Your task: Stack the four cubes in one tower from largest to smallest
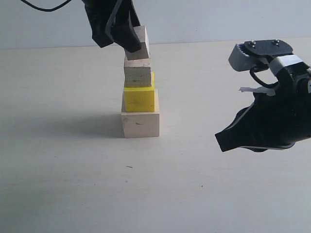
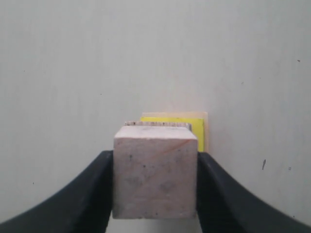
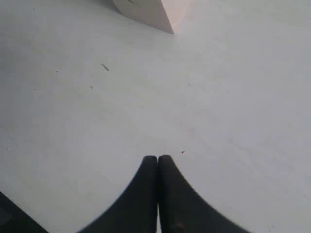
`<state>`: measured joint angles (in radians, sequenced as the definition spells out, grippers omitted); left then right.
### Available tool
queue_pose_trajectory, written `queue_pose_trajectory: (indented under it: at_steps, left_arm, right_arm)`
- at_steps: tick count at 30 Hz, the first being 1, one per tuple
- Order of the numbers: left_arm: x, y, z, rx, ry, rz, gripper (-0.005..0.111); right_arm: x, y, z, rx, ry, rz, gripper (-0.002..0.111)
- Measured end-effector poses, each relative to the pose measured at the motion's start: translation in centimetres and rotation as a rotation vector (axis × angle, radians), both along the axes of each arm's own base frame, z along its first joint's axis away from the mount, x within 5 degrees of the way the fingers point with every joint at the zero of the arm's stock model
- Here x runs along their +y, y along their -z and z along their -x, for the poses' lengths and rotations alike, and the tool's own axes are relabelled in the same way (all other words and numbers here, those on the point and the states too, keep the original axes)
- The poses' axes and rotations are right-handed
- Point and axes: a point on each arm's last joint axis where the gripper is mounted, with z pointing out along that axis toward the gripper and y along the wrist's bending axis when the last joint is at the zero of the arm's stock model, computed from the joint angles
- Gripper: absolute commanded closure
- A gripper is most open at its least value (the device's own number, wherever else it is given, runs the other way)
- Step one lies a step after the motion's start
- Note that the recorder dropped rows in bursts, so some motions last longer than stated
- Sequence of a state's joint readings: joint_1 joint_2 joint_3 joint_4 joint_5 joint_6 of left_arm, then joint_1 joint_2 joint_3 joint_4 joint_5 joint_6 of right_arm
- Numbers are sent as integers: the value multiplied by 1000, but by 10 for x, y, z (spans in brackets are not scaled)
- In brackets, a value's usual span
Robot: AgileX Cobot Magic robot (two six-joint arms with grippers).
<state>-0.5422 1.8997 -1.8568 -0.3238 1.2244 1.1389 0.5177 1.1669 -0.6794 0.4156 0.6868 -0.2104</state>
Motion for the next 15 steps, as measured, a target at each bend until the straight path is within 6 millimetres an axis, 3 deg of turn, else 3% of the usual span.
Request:
queue_pose_trajectory:
  at_steps: [15]
  left_arm:
    - [0,1,0,-2,7,-2,107]
  right_arm:
    - [0,0,0,0,0,0,108]
